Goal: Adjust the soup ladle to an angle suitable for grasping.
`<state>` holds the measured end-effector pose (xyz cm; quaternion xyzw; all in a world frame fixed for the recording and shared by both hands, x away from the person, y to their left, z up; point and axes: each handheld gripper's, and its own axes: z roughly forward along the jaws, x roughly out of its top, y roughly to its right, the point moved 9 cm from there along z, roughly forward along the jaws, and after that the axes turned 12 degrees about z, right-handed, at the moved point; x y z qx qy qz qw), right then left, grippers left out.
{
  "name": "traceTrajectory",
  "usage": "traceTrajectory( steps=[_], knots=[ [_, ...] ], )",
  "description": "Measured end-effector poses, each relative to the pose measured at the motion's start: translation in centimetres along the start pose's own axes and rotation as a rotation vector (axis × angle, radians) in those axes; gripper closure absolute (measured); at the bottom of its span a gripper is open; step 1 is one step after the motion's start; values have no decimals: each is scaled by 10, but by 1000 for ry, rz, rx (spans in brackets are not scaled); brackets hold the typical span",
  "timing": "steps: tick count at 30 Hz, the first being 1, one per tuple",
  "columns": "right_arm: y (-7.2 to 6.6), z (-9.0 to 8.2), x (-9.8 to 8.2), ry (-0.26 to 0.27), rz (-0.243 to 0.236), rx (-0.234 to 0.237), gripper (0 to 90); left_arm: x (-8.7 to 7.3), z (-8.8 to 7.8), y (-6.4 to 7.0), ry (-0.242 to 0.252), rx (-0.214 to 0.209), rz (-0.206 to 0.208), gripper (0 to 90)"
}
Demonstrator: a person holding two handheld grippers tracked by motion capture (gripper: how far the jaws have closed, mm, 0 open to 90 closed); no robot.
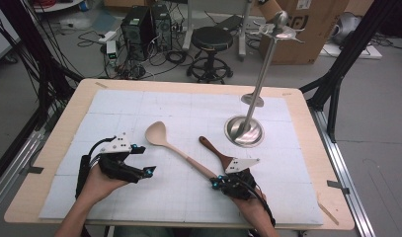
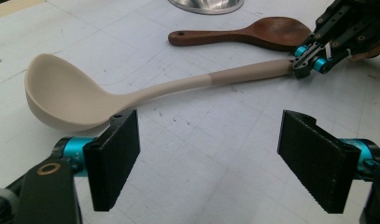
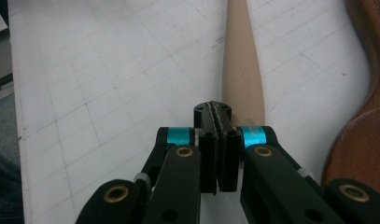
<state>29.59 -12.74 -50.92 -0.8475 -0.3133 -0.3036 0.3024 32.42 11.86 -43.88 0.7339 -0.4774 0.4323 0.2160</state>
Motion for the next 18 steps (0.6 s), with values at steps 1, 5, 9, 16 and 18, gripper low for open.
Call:
traceTrajectory(
  steps=[1,5,9,16,18],
  knots=[
    [1,0,0,2,-1,0,896,0,0,0,3,-1,-1,218],
    [3,0,1,6,4,-3,896,0,0,0,0,0,1,218],
    [4,-1,1,6,5,-5,896,0,0,0,0,0,0,218],
    [5,0,0,1,4,-10,893,0,0,0,0,-2,0,218],
    [4,1,0,0,1,-14,877,0,0,0,0,-2,0,218]
  ],
)
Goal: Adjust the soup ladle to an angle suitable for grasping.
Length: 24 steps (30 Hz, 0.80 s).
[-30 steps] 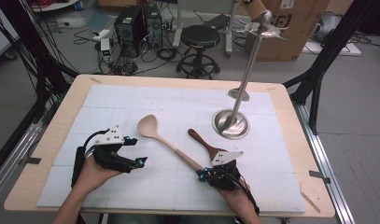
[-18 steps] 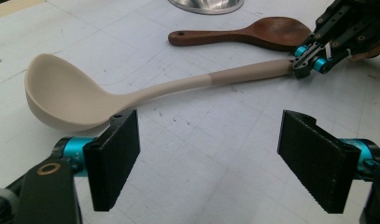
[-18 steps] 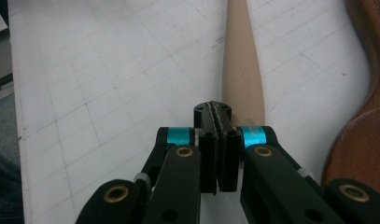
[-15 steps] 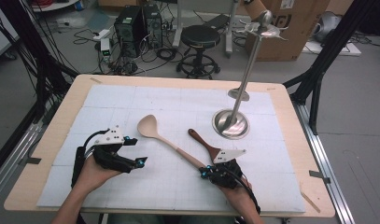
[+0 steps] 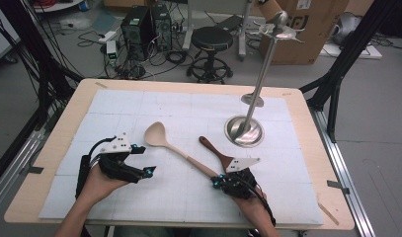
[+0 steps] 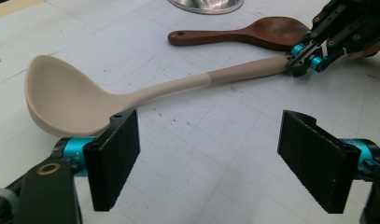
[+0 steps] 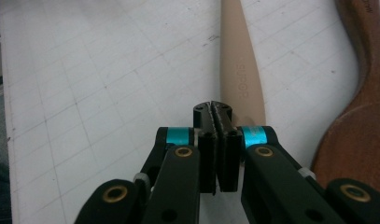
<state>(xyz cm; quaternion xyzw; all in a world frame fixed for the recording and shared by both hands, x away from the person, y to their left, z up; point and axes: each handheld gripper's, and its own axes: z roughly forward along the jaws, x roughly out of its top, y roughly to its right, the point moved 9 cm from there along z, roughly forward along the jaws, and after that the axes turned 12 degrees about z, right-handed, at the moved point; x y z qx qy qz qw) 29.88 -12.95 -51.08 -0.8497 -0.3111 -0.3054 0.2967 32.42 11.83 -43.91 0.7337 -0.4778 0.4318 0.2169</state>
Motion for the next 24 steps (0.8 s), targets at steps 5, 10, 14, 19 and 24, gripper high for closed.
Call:
traceTrajectory(
  steps=[5,10,14,19,24],
  knots=[
    [-7,-4,5,33,-4,18,840,0,0,-1,5,0,-2,218],
    [-13,-8,16,68,-26,38,796,0,0,-1,4,2,-1,216],
    [-10,-7,25,65,-34,29,736,0,0,-1,0,3,4,215],
    [-1,-1,31,52,-25,10,663,0,0,-1,1,4,1,215],
    [7,10,33,31,-23,-11,612,0,0,-1,2,4,2,215]
  ],
)
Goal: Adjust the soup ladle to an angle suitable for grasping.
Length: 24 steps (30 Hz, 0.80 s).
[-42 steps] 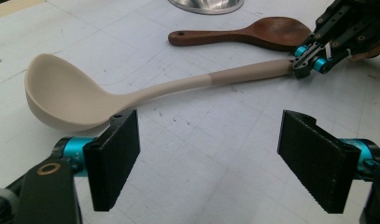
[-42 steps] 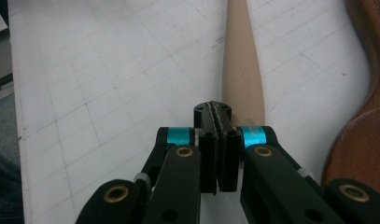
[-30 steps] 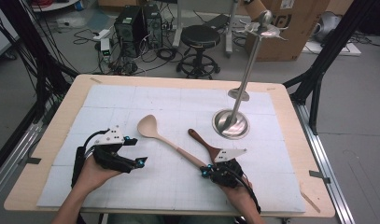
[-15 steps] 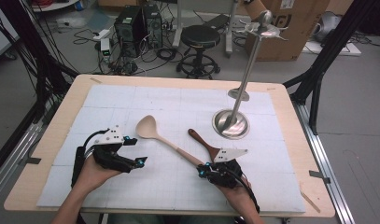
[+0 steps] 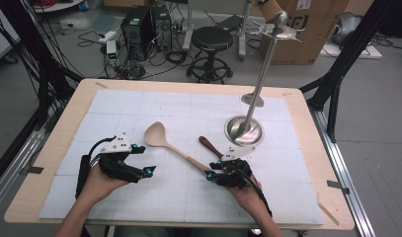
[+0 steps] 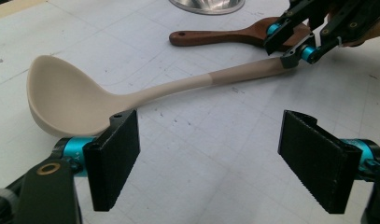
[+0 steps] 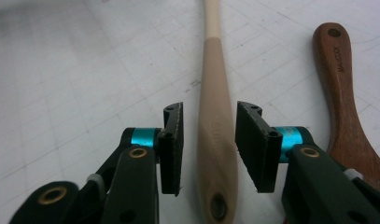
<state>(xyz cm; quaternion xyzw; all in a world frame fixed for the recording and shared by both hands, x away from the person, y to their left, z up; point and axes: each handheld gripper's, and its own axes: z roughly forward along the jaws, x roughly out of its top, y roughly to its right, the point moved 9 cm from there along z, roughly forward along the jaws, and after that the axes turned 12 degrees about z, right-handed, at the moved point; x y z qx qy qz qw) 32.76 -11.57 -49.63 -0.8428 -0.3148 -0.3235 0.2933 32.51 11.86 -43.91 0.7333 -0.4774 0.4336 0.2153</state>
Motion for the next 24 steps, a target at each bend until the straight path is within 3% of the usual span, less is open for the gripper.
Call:
traceTrajectory(
  steps=[13,24],
  knots=[
    [4,12,-8,-69,-26,-30,651,0,0,0,1,1,3,215],
    [3,12,-7,-61,-54,-41,677,0,1,1,3,-5,5,216]
  ],
)
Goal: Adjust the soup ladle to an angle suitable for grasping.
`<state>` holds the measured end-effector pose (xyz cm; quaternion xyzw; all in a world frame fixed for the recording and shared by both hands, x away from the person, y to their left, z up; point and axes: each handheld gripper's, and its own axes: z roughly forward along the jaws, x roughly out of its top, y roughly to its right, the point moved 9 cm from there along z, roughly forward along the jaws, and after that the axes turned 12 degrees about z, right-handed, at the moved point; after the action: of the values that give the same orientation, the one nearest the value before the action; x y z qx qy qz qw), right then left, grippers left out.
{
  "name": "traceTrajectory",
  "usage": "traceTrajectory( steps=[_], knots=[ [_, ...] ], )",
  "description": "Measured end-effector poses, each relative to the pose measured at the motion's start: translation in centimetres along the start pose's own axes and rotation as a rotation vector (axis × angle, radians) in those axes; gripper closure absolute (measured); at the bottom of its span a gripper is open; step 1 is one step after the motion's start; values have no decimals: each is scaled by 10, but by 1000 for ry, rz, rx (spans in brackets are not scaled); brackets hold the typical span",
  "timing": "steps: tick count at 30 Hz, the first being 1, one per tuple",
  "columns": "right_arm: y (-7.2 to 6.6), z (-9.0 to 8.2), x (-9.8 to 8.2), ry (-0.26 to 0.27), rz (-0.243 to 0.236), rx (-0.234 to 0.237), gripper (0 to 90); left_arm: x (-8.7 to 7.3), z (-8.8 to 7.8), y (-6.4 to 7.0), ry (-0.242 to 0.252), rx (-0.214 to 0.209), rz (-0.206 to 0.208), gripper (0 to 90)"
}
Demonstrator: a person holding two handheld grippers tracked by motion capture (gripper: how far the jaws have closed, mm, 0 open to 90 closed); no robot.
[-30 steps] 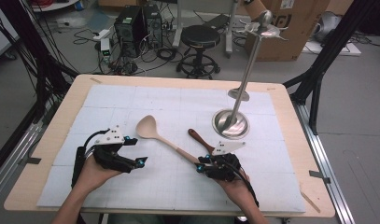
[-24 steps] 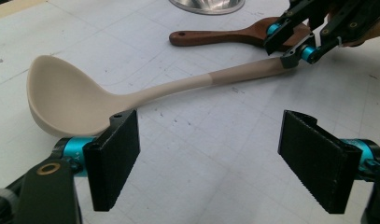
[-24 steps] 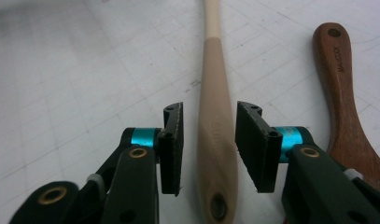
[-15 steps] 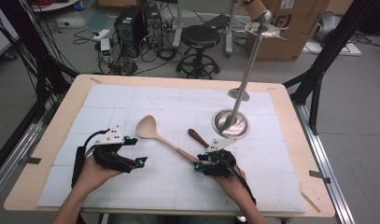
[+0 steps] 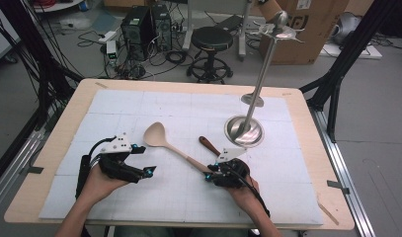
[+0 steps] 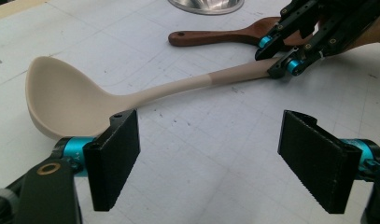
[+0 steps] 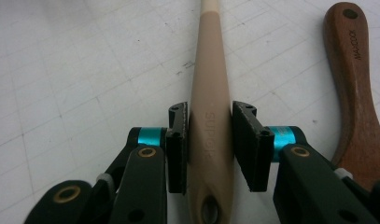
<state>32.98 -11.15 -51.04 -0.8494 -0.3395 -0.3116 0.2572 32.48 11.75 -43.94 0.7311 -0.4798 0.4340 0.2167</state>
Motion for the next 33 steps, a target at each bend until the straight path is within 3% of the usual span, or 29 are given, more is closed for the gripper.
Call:
traceTrajectory(
  steps=[14,23,33],
  knots=[
    [-6,-17,19,51,2,32,676,0,1,1,0,-7,1,216],
    [-11,-21,23,47,6,58,675,0,2,2,-4,-12,3,216],
    [-24,-28,31,45,-21,108,674,-1,4,3,-12,-23,10,215]
  ],
)
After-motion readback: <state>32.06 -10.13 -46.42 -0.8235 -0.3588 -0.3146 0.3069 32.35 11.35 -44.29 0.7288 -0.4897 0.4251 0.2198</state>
